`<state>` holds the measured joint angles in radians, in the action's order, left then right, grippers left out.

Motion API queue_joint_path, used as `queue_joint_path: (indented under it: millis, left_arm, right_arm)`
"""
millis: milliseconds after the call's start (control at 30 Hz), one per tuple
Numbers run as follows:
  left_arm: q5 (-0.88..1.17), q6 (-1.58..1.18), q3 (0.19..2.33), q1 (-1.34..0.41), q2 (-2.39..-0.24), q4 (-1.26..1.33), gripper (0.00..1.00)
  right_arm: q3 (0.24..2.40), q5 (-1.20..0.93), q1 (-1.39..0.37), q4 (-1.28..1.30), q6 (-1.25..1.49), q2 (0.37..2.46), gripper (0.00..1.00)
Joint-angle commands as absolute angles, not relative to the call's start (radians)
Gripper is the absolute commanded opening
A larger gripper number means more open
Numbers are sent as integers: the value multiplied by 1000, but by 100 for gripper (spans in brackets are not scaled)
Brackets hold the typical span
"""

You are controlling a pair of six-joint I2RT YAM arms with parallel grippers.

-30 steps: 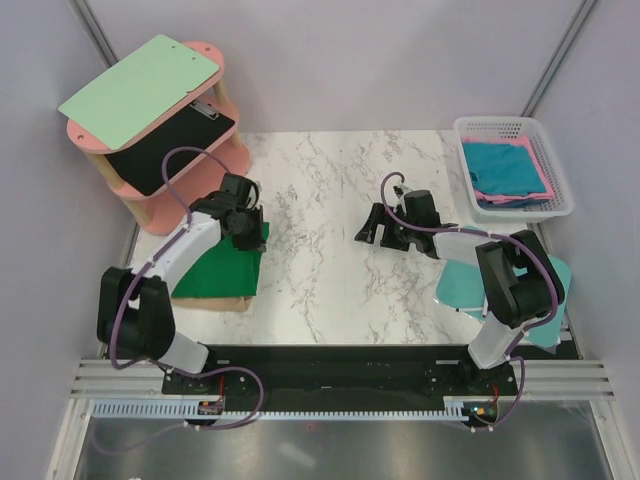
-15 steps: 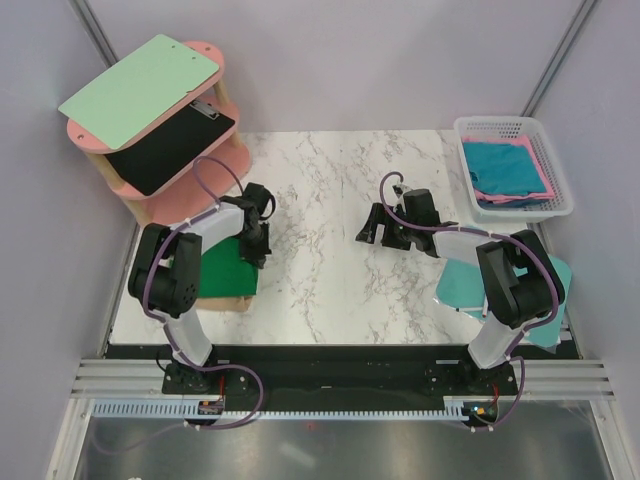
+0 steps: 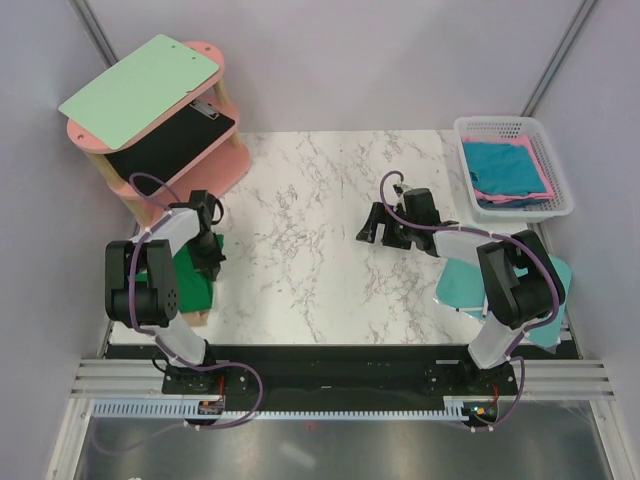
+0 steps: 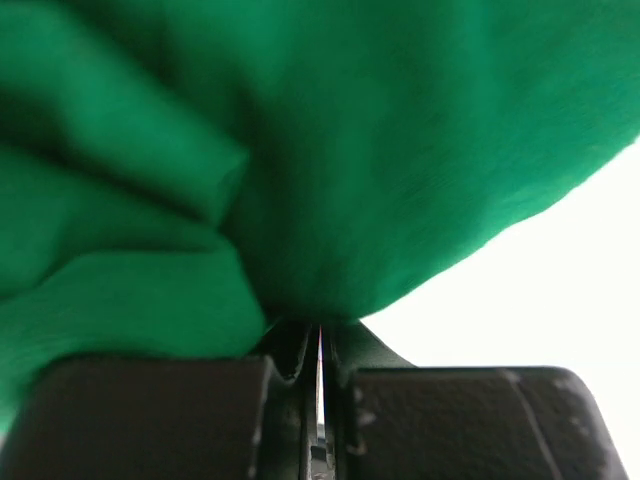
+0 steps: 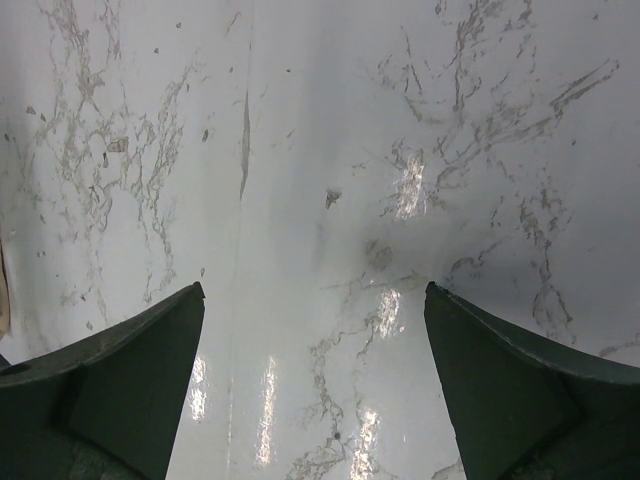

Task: Fold and stack the t-shirts
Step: Put the neatly folded tshirt into the corner of the board with the left arm

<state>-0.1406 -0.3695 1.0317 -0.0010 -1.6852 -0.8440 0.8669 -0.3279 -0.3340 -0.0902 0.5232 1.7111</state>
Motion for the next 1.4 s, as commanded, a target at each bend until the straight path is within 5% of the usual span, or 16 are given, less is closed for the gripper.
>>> queue_joint_path:
  millis: [0,367,400,433,533,767,967,1367]
  left_arm:
    - [-262,-322,1031,57,-1621,-917,2]
    - [-166,-316,1095,43,-1481,-917,6]
    - [-164,-318,1106,16,-1465,-917,16]
    - [-166,-321,1127,11,-1448,-910,45]
    - [-161,-321,1175,-73,-1411,-882,80]
    - [-5,-310,1227,-173,-1445,-692,100]
    - [205,-314,1235,-244,-1549,-463,100]
    - [190,-233,1385,-278,-1801,-431,100]
  right_arm:
    - [902,-337,-333,-106,528,1704,98]
    - [879,-301,-333,-92,512,1654,98]
    - [885,-295,-333,-81,506,1648,98]
    - [890,-272,-333,-72,494,1643,98]
    - [908,-239,-333,-46,477,1631,98]
    - [960,-140,-321,27,416,1597,98]
    - [973,-45,-282,92,374,1568,98]
    - [1018,178,-192,98,342,1604,98]
